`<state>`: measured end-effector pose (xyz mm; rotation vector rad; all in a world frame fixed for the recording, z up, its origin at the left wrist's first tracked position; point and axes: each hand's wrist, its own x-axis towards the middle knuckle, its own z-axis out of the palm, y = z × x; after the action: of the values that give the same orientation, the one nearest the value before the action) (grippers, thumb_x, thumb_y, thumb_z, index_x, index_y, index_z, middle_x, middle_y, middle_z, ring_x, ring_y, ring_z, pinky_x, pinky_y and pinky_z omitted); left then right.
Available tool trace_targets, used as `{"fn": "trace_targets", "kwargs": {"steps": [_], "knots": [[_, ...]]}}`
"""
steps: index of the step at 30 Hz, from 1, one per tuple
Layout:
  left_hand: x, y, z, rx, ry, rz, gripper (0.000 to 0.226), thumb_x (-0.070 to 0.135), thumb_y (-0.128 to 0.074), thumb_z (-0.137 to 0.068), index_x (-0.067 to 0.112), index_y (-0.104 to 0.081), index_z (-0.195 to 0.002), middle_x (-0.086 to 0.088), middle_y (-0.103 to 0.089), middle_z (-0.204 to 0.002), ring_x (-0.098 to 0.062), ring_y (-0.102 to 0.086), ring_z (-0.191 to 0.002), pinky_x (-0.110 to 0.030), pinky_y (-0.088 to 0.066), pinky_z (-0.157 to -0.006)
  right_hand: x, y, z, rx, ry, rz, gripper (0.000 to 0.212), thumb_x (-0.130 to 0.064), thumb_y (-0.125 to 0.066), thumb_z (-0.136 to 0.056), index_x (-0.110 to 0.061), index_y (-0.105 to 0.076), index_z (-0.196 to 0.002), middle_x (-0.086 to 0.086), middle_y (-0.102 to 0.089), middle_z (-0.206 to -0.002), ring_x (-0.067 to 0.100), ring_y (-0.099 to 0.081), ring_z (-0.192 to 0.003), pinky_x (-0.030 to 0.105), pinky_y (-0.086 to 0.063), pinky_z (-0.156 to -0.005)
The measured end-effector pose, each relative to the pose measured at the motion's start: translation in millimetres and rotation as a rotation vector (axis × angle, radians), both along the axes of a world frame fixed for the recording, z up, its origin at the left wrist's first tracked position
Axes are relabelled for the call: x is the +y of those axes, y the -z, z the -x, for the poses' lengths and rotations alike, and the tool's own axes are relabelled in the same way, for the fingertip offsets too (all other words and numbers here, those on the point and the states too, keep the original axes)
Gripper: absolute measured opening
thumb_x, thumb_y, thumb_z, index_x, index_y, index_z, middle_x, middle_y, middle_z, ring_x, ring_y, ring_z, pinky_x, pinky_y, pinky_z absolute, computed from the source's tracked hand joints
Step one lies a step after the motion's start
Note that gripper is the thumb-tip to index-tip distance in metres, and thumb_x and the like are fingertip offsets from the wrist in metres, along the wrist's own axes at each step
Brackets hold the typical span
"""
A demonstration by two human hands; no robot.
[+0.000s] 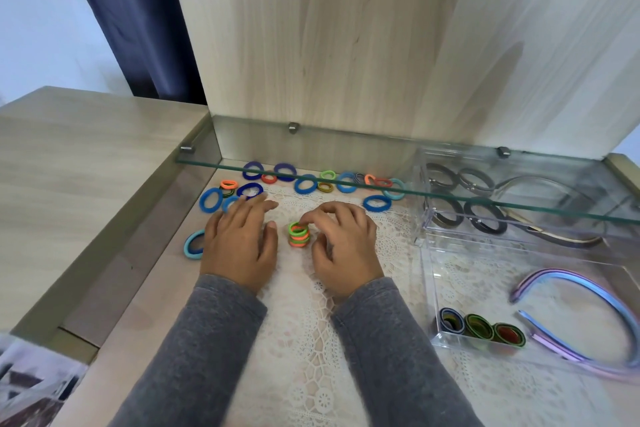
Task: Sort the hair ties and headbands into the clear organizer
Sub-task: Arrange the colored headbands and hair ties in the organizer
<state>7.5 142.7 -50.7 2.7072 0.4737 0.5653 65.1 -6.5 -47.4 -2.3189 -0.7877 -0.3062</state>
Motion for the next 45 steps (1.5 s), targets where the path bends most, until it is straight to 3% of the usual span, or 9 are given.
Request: {"fn": "trace_targets", "kwargs": {"steps": [4, 8, 15, 18, 21, 26, 31, 37, 45], "knots": [[1.1, 2.1, -4.8, 0.232, -0.057, -0.030, 0.049, 0.033, -0.030, -0.100, 0.030, -0.027, -0.149, 0.006, -0.012, -0.160, -0.017, -0.004, -0.148, -0.041, 0.003, -0.118, 0.2, 1.4, 1.2, -0.030, -0.006, 0.071, 0.032, -0.020, -0.042, -0.073, -0.034, -0.064, -0.093, -0.005, -0.054, -0.111, 0.020, -0.042, -0.108, 0.042, -0.028, -0.094], [-1.4, 0.2, -5.4, 0.233, -0.064, -0.051, 0.050, 0.031, -0.028, -0.100, 0.029, -0.024, -0.150, 0.007, -0.009, -0.161, -0.016, 0.000, -0.148, -0.042, 0.010, -0.116, 2.0, -1.3, 0.6, -0.063, -0.022, 0.152, 0.022, -0.022, -0.053, -0.073, -0.031, -0.066, -0.090, -0.002, -0.054, -0.114, 0.023, -0.041, -0.113, 0.043, -0.021, -0.097], [-3.0, 1.4, -2.4, 0.126, 0.003, -0.122, 0.042, 0.025, -0.037, -0.096, 0.030, -0.045, -0.137, 0.008, -0.032, -0.154, -0.016, -0.018, -0.145, -0.042, 0.009, -0.116, 0.0, -18.8, 4.4, -0.081, -0.030, 0.363, 0.024, -0.031, -0.055, -0.081, -0.030, -0.066, -0.102, -0.001, -0.045, -0.125, 0.024, -0.027, -0.123, 0.046, -0.010, -0.105], [-4.1, 2.2, -1.3, 0.012, 0.061, -0.187, 0.038, 0.019, -0.040, -0.087, 0.026, -0.062, -0.117, 0.003, -0.058, -0.132, -0.020, -0.046, -0.130, -0.046, -0.007, -0.115, -4.0, -27.0, 6.2, -0.073, -0.044, 0.436, 0.027, -0.032, -0.053, -0.084, -0.033, -0.065, -0.109, -0.001, -0.042, -0.128, 0.025, -0.025, -0.123, 0.046, -0.010, -0.107], [-6.3, 0.5, 0.9, -0.088, 0.123, -0.254, 0.037, 0.018, -0.041, -0.077, 0.024, -0.066, -0.104, 0.005, -0.067, -0.112, -0.020, -0.059, -0.110, -0.047, -0.022, -0.110, -10.0, -35.3, 7.1, -0.024, -0.050, 0.478, 0.024, -0.033, -0.053, -0.088, -0.034, -0.066, -0.109, -0.001, -0.042, -0.127, 0.026, -0.024, -0.123, 0.046, -0.010, -0.107], [-19.6, -0.7, 10.9, -0.111, 0.251, -0.251, 0.039, 0.019, -0.037, -0.077, 0.023, -0.068, -0.100, 0.005, -0.072, -0.103, -0.019, -0.064, -0.109, -0.045, -0.027, -0.107, -18.9, -43.5, 10.1, 0.018, -0.066, 0.532, 0.017, -0.037, -0.058, -0.089, -0.034, -0.069, -0.102, -0.002, -0.044, -0.122, 0.026, -0.024, -0.122, 0.046, -0.011, -0.107], [-36.5, 4.9, 24.4, -0.104, 0.352, -0.138, 0.051, 0.020, -0.032, -0.074, 0.023, -0.066, -0.112, 0.000, -0.073, -0.103, -0.015, -0.065, -0.108, -0.049, -0.033, -0.106, -25.8, -45.7, 14.3, -0.022, -0.058, 0.539, 0.015, -0.037, -0.061, -0.088, -0.032, -0.072, -0.097, -0.002, -0.047, -0.118, 0.026, -0.026, -0.119, 0.045, -0.014, -0.105], [-51.0, 2.9, 32.5, -0.126, 0.368, -0.117, 0.049, 0.016, -0.039, -0.072, 0.018, -0.067, -0.112, -0.001, -0.073, -0.103, -0.014, -0.068, -0.097, -0.052, -0.035, -0.103, -35.9, -51.0, 18.5, -0.034, -0.072, 0.580, 0.014, -0.038, -0.065, -0.084, -0.029, -0.072, -0.093, -0.003, -0.047, -0.117, 0.026, -0.028, -0.120, 0.048, -0.014, -0.108], [-84.2, -21.4, 29.2, -0.066, 0.383, 0.039, 0.055, 0.015, -0.039, -0.071, 0.023, -0.062, -0.121, 0.010, -0.070, -0.110, -0.005, -0.060, -0.075, -0.038, -0.016, -0.116, -72.1, -84.4, 17.8, -0.023, -0.080, 0.654, 0.016, -0.046, -0.067, -0.082, -0.035, -0.072, -0.092, -0.003, -0.048, -0.119, 0.028, -0.027, -0.123, 0.047, -0.017, -0.107]]}}
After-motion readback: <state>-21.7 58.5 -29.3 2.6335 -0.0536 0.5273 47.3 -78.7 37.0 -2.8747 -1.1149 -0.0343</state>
